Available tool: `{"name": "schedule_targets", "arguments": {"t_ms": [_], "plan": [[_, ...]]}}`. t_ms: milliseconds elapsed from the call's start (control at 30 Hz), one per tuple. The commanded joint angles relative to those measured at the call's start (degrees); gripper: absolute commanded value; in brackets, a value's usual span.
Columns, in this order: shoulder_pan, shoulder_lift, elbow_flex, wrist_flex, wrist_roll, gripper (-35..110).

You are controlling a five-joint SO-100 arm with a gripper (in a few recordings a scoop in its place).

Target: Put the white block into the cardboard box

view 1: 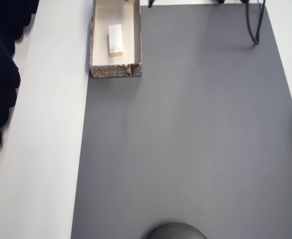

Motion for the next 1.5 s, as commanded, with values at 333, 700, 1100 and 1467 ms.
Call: {"name": "schedule_targets", "arguments": {"t_ms": [333, 700, 1100, 1467], "plan": [[-31.64, 32.26, 31.64, 0.26, -31.99, -2], [-50.62, 44.3, 46.49, -5.54, -52.56, -2], [-56.51, 64.42, 71.1, -14.15, -56.87, -2], [-57.57, 83.76, 91.93, -25.93, -53.79, -2]]}}
